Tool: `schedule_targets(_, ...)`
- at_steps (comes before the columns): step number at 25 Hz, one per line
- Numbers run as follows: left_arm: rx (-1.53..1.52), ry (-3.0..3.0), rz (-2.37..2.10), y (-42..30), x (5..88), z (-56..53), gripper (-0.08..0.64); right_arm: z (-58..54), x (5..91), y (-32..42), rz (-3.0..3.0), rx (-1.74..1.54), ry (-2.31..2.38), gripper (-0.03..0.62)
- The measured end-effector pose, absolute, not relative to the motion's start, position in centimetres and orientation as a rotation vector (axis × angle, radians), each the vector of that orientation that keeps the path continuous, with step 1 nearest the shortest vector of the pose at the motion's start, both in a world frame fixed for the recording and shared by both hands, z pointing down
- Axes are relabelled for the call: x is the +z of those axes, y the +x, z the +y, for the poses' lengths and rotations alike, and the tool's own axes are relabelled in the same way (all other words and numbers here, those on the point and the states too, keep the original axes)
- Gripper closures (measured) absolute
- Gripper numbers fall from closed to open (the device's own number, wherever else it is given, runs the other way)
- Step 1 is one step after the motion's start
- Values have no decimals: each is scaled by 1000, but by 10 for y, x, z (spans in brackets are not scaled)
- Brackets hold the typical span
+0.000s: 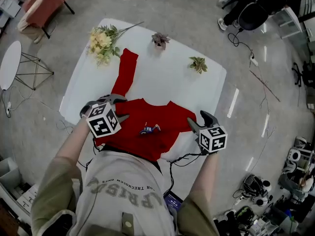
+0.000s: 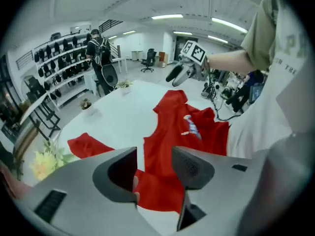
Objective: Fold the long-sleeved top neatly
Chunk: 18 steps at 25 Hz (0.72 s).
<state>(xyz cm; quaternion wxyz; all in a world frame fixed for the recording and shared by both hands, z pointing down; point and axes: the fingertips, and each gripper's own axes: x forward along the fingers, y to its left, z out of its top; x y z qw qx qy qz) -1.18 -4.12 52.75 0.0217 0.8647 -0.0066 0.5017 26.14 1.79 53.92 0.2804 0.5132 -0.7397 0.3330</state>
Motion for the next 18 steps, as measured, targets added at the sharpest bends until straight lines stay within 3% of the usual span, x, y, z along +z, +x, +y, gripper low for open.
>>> schedule_targets(7,1958,2536,187,8,606,-55,345,-6,602,229,-1882,1039,1118,313)
schedule_targets(11,1996,2472,286,-1,626,-50,437,-3,616,228,-1857,1082,1054,333)
schedule_targets(13,1937,2496,274,-2,622,-52,513,-3,612,228,-1862,1068,1058,451)
schedule_targets(15,1889,2525,246,-3,616,-59,526,-2,606,225,-1864,1028,1038,566)
schedule_targets(18,1807,2598,159,-1,595,-81,528,-9,592,224,-1879,951,1027,572)
